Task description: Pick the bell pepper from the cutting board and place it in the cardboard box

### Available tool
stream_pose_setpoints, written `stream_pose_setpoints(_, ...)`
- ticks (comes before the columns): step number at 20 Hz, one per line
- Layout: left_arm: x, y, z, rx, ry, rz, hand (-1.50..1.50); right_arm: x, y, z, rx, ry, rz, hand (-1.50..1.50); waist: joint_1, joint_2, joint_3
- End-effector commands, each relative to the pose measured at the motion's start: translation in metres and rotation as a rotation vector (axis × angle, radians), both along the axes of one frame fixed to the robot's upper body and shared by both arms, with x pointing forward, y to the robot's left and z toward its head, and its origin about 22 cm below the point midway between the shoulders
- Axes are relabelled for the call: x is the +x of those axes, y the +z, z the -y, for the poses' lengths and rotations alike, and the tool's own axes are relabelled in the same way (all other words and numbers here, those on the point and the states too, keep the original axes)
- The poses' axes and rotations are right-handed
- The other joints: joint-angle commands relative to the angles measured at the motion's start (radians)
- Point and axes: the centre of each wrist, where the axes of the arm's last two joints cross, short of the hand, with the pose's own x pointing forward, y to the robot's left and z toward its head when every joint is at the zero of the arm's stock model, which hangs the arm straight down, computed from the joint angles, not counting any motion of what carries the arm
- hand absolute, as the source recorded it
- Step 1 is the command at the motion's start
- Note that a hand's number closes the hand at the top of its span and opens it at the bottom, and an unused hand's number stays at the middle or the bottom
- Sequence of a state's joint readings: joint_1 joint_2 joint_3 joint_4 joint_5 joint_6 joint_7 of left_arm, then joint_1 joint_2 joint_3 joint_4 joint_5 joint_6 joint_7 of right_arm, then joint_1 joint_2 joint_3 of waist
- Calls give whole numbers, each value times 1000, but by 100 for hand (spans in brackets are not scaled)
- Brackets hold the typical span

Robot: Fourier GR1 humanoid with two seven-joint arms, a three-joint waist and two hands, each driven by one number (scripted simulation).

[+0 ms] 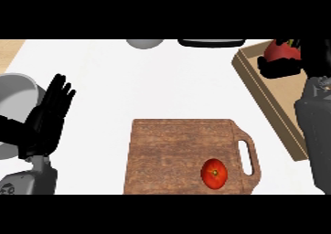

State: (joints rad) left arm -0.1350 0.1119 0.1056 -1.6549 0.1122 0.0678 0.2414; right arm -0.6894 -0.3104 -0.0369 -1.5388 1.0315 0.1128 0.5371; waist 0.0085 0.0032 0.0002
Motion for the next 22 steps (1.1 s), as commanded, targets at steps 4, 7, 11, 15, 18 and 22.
stream_pose_setpoints(4,-4,1,8,-9,10,5,0,27,-47,72,-91,-34,-45,150,2,2,0)
stream_pose_setpoints(7,-7,-3,-6,-11,-13,15,0,45,-52,61,-157,-30,-142,150,7,2,0)
stream_pose_setpoints(11,-5,-6,15,6,-19,12,0,47,-75,95,-290,-113,-485,150,10,8,-1)
stream_pose_setpoints(15,3,-1,2,-3,-24,21,0,54,-102,123,-169,-97,-563,-150,16,8,1)
stream_pose_setpoints(18,5,2,16,9,1,15,0,60,-108,116,-94,-45,-395,-150,10,3,1)
stream_pose_setpoints(22,-4,-6,0,-12,-18,15,0,60,-81,134,-36,-23,-77,-150,22,9,2)
